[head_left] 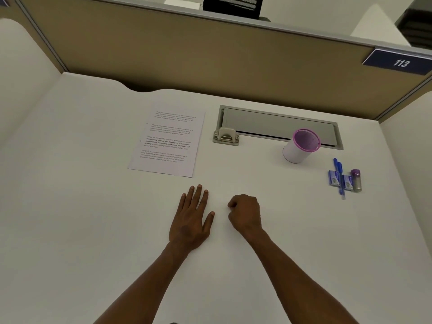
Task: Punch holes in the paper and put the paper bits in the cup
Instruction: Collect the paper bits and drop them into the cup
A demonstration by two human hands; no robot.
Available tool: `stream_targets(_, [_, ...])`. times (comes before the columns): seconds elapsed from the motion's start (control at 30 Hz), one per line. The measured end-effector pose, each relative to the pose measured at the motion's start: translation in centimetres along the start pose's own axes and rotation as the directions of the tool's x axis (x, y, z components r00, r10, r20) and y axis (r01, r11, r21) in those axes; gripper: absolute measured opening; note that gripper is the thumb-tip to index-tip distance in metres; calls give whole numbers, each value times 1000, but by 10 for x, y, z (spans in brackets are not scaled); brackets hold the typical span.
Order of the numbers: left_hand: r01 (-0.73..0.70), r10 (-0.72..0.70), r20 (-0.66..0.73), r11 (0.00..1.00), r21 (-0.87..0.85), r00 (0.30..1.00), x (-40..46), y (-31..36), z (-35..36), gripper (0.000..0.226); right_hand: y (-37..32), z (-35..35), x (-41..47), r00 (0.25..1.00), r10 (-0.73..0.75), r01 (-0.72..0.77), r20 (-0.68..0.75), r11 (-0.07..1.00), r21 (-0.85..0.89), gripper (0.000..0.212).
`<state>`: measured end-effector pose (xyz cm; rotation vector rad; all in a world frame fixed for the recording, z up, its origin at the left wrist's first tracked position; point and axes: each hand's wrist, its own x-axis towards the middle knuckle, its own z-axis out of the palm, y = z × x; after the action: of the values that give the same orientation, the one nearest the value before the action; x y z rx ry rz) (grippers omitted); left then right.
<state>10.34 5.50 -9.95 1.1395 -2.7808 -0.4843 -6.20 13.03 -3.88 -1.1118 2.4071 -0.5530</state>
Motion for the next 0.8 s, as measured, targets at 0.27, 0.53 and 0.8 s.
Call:
stream_targets(0.27, [7,-7,9,1000,5,1000,0,1,-4,68,31,-63,11,786,324,-432,526,-320,843,13])
stream_targets(0.53, [-12,12,-26,1000,10,1000,1,-3,2,69,67,-186,68,929,297,-147,223,-257,955,12])
stream_targets(0.8, [-9,9,-25,1000,2,1000,2,-1,3,69,92,-236,157,872,480,-197,-98,526,827,23])
